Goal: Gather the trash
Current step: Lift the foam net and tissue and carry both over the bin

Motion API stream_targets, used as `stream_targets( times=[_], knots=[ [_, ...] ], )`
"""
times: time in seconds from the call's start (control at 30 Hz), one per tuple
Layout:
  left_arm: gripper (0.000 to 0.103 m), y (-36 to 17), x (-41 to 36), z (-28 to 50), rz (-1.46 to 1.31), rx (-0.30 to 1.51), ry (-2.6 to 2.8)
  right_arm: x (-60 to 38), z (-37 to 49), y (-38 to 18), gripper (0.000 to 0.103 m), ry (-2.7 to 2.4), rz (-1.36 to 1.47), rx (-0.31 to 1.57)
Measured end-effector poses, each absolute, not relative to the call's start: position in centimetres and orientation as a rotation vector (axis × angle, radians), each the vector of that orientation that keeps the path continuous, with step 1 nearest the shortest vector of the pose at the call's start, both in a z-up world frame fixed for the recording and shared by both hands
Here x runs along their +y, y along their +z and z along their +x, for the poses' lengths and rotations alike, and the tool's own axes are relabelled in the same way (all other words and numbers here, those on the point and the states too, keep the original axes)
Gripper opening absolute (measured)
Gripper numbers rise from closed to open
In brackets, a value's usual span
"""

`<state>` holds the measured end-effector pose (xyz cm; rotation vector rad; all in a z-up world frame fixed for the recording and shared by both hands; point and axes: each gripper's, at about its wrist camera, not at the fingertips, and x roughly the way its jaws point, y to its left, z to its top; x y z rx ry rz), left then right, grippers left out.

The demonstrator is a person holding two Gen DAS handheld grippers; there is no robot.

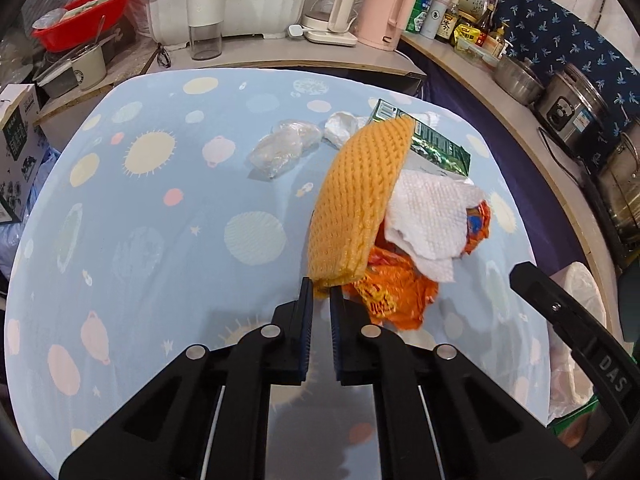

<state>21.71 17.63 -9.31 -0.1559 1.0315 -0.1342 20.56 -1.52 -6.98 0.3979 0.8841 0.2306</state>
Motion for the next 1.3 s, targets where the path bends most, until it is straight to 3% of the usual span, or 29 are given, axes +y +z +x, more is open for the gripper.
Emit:
stream_targets(
  times=[0.03, 0.1, 0.4, 0.43, 0.53, 0.57, 1.3],
  knots=[
    [0.008, -9.3, 17.7, 21.5, -0.158, 1.034, -0.134, -1.6, 20.7, -7.3, 0.015, 0.231, 0.403, 0.894],
    [0.008, -9.5, 17.7, 21.2, -0.157, 1.04, -0.122, -1.5, 21.2, -7.9, 0.041, 0.229, 0.406, 0.9],
    [0.008, -10.1, 18.4, 21.2, -0.161, 1.051, -0.095, 0.3, 25.1, -11.3, 0.044, 0.28, 0.438, 0.958],
    [0.008, -10.1, 18.4, 21.3, -0.158, 1.05, -0.094, 0.5, 25.5, -11.5, 0.042, 0.286, 0.441, 0.961],
    [0.008, -10.1, 18.3, 21.4, -0.161, 1.052, -0.096, 0.7, 25.8, -11.3, 0.008, 0.298, 0.434, 0.951],
    [0.008, -10.1, 18.3, 21.4, -0.161, 1.052, -0.096, 0.7, 25.6, -10.9, 0.005, 0.298, 0.432, 0.94],
    [0.008, -1.3, 12.3, 15.1, -0.12, 0.88, -0.239, -7.8, 14.3, 6.1, 0.003, 0.239, 0.454, 0.536]
  ],
)
